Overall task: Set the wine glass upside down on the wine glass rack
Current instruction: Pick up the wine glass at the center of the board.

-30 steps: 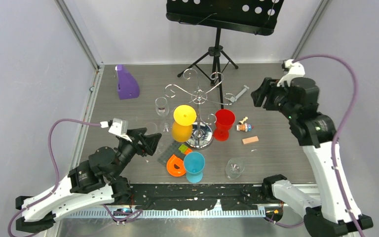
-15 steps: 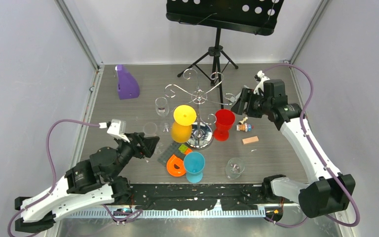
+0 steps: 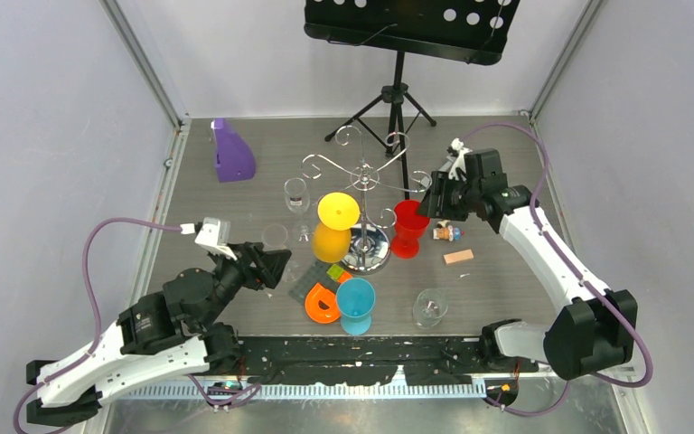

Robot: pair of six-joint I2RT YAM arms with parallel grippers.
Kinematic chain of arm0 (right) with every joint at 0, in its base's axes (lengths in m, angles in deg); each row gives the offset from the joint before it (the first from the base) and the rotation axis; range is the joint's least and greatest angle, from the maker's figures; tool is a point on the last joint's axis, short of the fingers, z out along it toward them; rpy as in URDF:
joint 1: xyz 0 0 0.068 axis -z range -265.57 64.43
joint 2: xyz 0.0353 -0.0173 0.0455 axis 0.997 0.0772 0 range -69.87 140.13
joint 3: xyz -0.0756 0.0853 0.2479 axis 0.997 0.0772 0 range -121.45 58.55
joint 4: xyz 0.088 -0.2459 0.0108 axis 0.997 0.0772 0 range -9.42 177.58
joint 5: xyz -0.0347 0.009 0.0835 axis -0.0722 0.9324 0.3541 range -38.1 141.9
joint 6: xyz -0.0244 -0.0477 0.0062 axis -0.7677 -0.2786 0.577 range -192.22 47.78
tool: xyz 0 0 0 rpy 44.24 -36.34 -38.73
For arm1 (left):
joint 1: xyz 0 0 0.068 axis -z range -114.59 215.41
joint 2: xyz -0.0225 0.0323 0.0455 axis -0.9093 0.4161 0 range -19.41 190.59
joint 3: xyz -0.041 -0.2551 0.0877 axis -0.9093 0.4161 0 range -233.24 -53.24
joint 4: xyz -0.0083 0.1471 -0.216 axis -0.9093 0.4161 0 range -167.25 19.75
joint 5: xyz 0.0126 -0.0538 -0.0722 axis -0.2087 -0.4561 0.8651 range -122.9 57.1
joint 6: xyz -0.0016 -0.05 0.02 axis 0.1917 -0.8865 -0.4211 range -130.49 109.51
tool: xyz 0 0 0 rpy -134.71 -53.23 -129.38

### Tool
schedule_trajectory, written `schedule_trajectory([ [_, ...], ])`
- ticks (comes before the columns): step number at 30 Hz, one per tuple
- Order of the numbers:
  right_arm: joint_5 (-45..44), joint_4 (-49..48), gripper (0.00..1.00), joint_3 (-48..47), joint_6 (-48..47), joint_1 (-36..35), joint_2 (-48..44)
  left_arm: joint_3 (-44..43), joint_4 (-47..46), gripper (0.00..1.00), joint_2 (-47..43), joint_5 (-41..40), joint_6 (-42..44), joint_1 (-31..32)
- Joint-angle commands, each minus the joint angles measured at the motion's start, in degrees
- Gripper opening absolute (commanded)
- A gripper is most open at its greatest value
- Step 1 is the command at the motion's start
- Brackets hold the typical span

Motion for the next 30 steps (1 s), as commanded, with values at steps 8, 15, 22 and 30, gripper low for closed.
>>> schedule_trajectory([
  [8, -8.6, 0.7, 0.4, -0.8, -3.5, -2.2, 2.2, -2.1, -0.5, 0.71, 0.2, -0.8, 0.3, 0.1],
  [15, -7.9, 1.2, 0.28, -1.3, -4.3, -2.8, 3.3, -2.6, -1.3, 0.72, 0.1, -1.7, 1.6, 0.1],
  [22, -12.8, 1.5, 0.06, -2.6, -3.5, -2.6, -1.0, -6.8, -0.2, 0.72, 1.3, -2.9, 4.8, 0.1],
  [30, -25.0, 4.3, 0.06, -7.8, -3.7, -1.8, -12.0, -9.9, -1.4, 0.72, 1.4, -2.7, 7.4, 0.1],
])
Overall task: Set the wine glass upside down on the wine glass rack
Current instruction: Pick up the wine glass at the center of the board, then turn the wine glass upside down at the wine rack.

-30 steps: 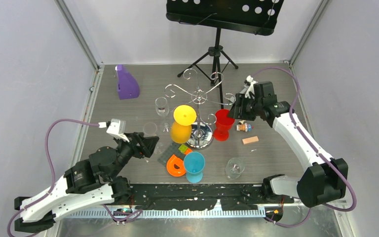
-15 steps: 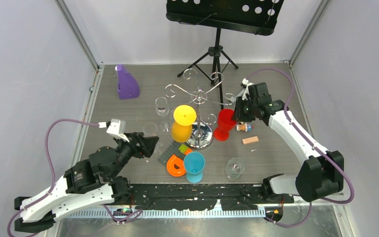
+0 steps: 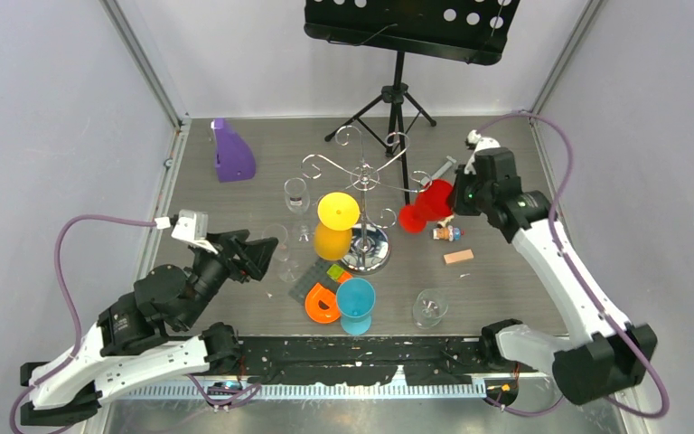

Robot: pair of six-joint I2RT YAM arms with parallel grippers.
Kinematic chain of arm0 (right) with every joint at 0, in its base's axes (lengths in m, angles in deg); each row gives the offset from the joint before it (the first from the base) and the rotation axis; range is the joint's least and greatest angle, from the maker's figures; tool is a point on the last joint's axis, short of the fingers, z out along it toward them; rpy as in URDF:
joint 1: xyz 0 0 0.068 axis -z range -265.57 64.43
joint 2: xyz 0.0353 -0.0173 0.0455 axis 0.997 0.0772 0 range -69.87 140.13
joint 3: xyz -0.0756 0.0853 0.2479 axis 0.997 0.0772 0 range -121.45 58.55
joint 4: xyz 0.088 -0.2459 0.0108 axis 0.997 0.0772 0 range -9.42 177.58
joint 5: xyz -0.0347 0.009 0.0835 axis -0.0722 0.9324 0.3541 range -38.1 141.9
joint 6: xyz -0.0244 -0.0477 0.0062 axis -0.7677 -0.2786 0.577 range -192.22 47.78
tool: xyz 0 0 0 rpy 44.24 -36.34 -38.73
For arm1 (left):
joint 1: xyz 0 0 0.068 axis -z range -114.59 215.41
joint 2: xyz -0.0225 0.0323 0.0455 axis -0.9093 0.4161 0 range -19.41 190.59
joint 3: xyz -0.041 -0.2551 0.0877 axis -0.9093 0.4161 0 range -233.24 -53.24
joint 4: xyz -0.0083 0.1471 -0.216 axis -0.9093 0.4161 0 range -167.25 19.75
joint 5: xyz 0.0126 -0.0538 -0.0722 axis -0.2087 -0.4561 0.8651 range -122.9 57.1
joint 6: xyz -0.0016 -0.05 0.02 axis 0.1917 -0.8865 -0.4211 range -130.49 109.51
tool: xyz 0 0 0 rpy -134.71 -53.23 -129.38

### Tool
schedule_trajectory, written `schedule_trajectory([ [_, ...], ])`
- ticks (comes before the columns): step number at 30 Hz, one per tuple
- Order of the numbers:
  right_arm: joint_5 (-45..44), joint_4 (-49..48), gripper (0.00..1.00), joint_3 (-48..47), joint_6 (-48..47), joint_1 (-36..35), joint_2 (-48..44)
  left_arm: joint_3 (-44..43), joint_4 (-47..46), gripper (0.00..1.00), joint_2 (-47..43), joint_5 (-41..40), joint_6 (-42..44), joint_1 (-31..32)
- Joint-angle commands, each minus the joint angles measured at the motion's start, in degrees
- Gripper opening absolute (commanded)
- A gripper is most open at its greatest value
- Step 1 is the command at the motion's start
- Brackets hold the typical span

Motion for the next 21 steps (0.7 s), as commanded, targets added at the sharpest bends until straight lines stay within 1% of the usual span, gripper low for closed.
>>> schedule_trajectory([
  [1, -11.4, 0.2, 0.05, -6.4, 0.2, 0.4, -8.4, -3.3, -2.1, 0.72, 0.7, -0.7, 3.0, 0.1],
  [2, -13.3, 0.4, 0.05, -6.9, -0.1, 0.4, -10.3, -3.6, -2.5, 0.72, 0.8, -0.5, 3.6, 0.1],
  [3, -17.3, 0.8, 0.05, -7.9, -0.6, 0.5, -11.2, -3.9, -3.0, 0.73, 0.9, -0.2, 4.4, 0.1],
  [7, -28.7, -0.8, 0.05, -8.9, -2.6, 0.4, -18.2, -4.1, -6.2, 0.74, 0.0, 0.7, 6.6, 0.2],
  [9, -31.5, -2.4, 0.05, -9.5, -3.8, 0.4, -22.1, -4.6, -7.6, 0.74, -0.1, 1.6, 8.2, 0.1],
  [11, -31.1, -3.3, 0.05, -11.7, -4.4, 0.5, -24.7, -5.9, -8.8, 0.74, 0.7, 2.9, 10.6, 0.1],
  [12, -28.5, -3.3, 0.05, -12.8, -4.6, 0.4, -25.5, -6.9, -9.1, 0.74, 1.5, 3.9, 12.0, 0.1],
  [13, -26.5, -2.6, 0.05, -15.8, -4.7, 0.4, -25.5, -8.2, -9.1, 0.74, 2.6, 4.9, 13.6, 0.2],
  [16, -13.6, -0.6, 0.06, -23.1, -4.4, 0.4, -23.3, -13.7, -8.3, 0.74, 7.2, 7.5, 17.7, 0.2],
  [17, -11.3, 0.4, 0.05, -26.3, -4.0, 0.4, -22.6, -15.8, -8.2, 0.74, 8.8, 8.3, 18.9, 0.1],
  [18, -7.1, 0.6, 0.06, -27.8, -3.2, 0.4, -21.5, -17.9, -8.2, 0.74, 10.6, 9.2, 20.2, 0.1],
  [21, -0.5, -0.6, 0.06, -31.9, -0.2, 0.3, -19.8, -23.7, -9.0, 0.74, 15.8, 11.3, 23.3, 0.1],
])
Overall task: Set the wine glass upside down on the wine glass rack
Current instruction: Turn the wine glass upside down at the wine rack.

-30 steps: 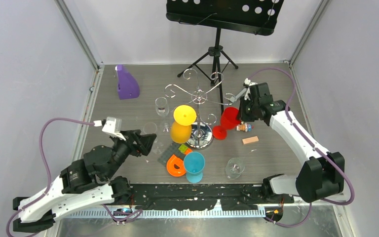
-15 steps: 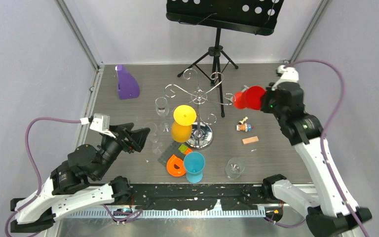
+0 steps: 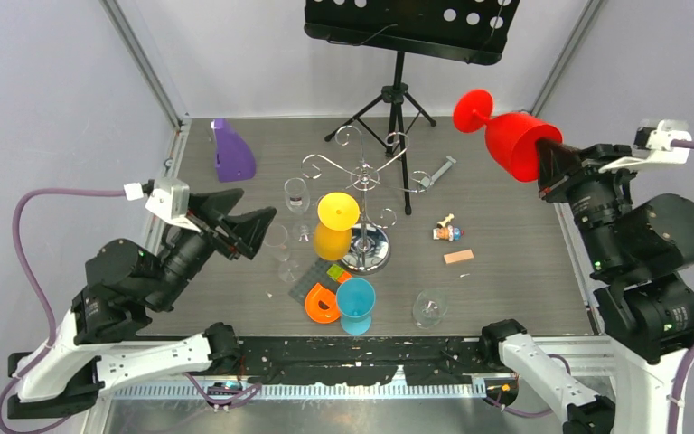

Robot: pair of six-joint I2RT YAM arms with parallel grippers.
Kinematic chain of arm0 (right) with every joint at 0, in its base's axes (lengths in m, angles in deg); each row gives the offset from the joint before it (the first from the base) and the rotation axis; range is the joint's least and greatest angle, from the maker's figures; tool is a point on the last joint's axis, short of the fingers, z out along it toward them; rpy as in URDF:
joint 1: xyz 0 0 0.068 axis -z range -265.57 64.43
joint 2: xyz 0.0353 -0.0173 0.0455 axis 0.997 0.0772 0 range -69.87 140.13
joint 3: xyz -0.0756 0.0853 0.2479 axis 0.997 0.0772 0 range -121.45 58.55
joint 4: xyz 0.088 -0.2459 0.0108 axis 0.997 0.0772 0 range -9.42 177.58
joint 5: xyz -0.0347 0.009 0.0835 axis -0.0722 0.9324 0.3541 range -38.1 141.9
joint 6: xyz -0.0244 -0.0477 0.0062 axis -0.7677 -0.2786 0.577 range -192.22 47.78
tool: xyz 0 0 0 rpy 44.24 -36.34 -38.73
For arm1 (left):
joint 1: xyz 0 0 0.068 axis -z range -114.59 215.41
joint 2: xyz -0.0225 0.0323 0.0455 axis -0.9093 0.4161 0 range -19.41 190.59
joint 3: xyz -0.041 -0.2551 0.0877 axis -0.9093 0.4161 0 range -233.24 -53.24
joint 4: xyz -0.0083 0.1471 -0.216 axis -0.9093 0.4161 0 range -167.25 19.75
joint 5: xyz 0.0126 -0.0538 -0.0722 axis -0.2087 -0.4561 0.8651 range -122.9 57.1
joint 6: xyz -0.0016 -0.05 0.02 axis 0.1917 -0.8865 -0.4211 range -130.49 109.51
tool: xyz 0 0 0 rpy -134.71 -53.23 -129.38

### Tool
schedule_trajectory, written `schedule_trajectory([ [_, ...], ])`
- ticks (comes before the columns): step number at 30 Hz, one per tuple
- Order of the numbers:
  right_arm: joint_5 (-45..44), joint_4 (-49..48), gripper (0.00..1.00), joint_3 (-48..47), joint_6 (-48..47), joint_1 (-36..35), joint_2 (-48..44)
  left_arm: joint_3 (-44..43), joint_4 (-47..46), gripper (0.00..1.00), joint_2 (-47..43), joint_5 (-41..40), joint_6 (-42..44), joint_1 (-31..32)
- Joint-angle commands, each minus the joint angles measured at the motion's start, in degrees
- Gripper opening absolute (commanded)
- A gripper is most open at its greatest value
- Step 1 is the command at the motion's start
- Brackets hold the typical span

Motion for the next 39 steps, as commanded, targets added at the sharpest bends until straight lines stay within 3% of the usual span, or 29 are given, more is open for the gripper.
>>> schedule_trajectory([
  [1, 15.8, -2.3, 0.06, -4.8, 4.9, -0.1, 3.9, -7.1, -4.0, 0.74, 6.5, 4.6, 7.3, 0.2],
  [6, 19.2, -4.8, 0.05, -8.0, 8.8, -4.2, 7.4, -14.7, -6.9, 0.75, 15.3, 5.9, 11.1, 0.2],
  [11, 14.1, -4.7, 0.06, -10.8, 8.1, -14.6, 9.7, -18.6, -11.0, 0.76, 20.9, 7.2, 11.3, 0.4],
  [15, 13.8, -5.5, 0.05, -10.9, 8.6, -18.8, 10.4, -20.6, -11.9, 0.77, 24.5, 7.7, 11.2, 0.7],
  [27, 18.9, -9.2, 0.06, -7.3, 11.5, -20.4, 7.5, -20.0, -16.0, 0.77, 28.1, 6.4, 8.9, 0.9],
  [39, 24.1, -10.9, 0.05, -4.6, 13.5, -20.4, 6.5, -19.5, -20.0, 0.69, 29.4, 9.1, 7.5, 0.8],
])
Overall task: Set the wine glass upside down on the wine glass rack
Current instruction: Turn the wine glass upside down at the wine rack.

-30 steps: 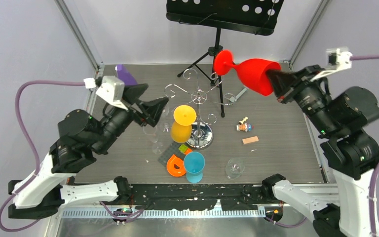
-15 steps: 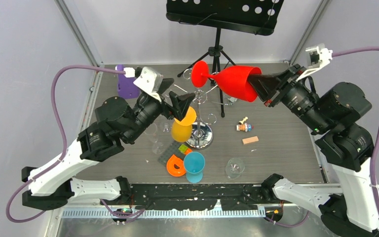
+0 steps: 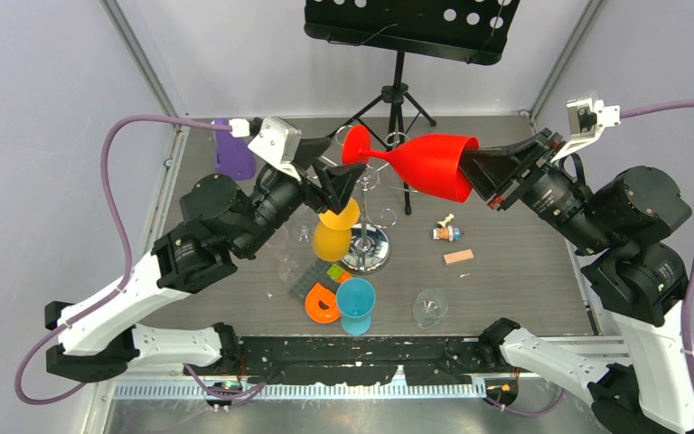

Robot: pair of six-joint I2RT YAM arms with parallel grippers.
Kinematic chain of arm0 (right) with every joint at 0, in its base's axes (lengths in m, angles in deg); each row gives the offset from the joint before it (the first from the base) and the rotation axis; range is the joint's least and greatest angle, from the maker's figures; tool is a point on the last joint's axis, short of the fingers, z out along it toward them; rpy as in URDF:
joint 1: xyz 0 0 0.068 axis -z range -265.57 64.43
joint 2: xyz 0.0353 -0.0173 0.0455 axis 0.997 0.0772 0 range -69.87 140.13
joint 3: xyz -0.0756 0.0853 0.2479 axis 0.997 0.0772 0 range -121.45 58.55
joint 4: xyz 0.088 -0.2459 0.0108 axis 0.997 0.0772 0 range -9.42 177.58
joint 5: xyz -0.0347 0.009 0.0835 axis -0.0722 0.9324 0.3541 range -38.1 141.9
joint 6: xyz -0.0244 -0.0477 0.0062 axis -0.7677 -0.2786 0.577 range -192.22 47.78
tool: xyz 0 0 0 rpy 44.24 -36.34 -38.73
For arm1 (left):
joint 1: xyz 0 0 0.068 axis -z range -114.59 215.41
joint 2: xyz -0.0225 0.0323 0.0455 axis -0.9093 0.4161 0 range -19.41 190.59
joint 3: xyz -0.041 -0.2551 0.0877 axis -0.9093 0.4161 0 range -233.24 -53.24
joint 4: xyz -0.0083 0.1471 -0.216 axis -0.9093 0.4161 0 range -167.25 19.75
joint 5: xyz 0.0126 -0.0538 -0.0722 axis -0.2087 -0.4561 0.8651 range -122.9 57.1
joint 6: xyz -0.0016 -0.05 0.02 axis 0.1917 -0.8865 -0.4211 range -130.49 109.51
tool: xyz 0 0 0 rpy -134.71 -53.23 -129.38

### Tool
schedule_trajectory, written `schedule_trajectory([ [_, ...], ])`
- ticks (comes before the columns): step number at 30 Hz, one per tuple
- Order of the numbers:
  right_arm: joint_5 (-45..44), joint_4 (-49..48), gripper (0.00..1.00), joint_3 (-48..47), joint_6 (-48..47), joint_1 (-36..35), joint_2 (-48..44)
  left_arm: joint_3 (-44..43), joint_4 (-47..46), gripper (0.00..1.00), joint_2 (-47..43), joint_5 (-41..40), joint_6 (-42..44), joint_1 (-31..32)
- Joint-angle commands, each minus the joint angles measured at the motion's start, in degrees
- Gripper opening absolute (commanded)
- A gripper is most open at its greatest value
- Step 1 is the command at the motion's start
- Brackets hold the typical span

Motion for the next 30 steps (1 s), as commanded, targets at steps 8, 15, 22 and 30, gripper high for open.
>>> schedule_trajectory([
  [8, 3.5, -5.3, 0.06, 3.1, 1.8, -0.3, -1.8, -0.2, -4.8, 0.18, 0.4, 1.4, -1.1, 0.2],
  [15, 1.3, -1.9, 0.31, 3.7, -1.6, -0.4, -4.2, 2.0, -4.9, 0.0, -1.7, -0.3, -0.6, 0.1],
  [22, -8.1, 9.1, 0.53, 1.8, -8.3, -0.4, -9.1, 0.4, 3.4, 0.0, -3.9, 3.3, 8.1, 0.4],
  [30, 7.9, 26.5, 0.66, -13.0, -15.1, -0.3, 0.0, -11.0, 17.6, 0.0, 3.2, 9.5, 20.4, 6.5],
])
